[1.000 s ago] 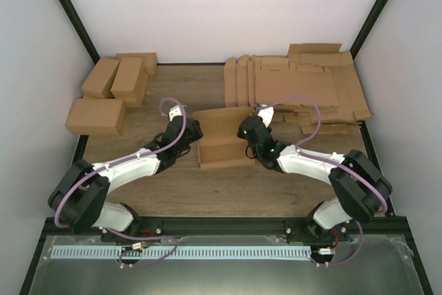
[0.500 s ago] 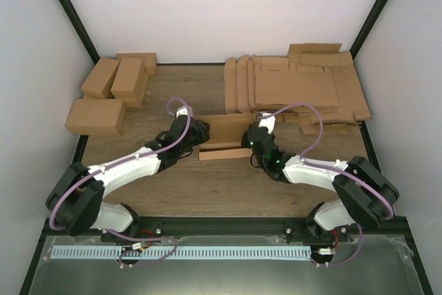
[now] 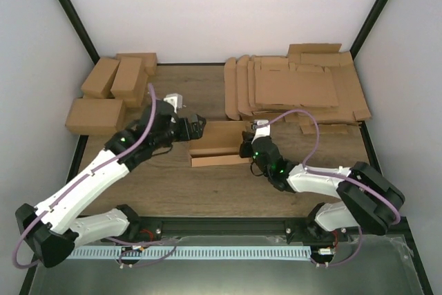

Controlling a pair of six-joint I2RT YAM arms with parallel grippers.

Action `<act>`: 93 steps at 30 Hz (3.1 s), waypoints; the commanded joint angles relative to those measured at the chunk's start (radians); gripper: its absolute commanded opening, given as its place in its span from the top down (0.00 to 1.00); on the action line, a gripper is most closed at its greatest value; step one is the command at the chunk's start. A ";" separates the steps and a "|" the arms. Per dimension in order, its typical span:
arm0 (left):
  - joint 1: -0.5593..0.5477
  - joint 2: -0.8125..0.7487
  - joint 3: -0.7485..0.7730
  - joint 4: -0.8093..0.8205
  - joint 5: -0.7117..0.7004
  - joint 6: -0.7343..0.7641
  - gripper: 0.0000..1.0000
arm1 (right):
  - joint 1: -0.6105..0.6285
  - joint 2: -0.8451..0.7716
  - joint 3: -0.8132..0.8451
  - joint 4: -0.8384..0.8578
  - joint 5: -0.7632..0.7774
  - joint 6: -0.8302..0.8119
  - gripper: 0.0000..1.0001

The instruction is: Fold the paper box

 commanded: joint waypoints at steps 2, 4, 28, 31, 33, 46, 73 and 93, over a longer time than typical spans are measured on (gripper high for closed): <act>0.065 0.016 0.140 -0.191 0.029 0.184 0.00 | 0.015 -0.008 -0.046 -0.012 -0.057 -0.072 0.99; 0.085 0.044 0.195 -0.208 0.063 0.290 0.00 | 0.016 -0.018 -0.057 0.008 -0.072 -0.103 0.99; -0.103 0.425 0.257 -0.256 0.122 0.636 0.70 | 0.016 -0.040 -0.047 0.027 -0.209 -0.315 0.99; -0.137 0.422 0.241 -0.258 0.094 0.628 0.80 | 0.016 -0.050 -0.047 0.019 -0.215 -0.326 0.99; -0.154 0.424 0.222 -0.260 0.067 0.614 0.86 | 0.016 -0.061 -0.047 0.004 -0.218 -0.327 0.98; -0.330 0.462 0.179 -0.197 0.012 0.350 0.90 | 0.015 -0.306 -0.074 -0.280 -0.262 -0.221 0.75; -0.433 0.651 0.093 0.092 0.159 0.100 0.29 | 0.015 -0.791 -0.104 -0.987 -0.173 0.499 0.32; -0.361 0.375 0.086 0.017 0.108 -0.092 0.03 | -0.385 -0.407 0.283 -0.947 -0.719 -0.088 0.47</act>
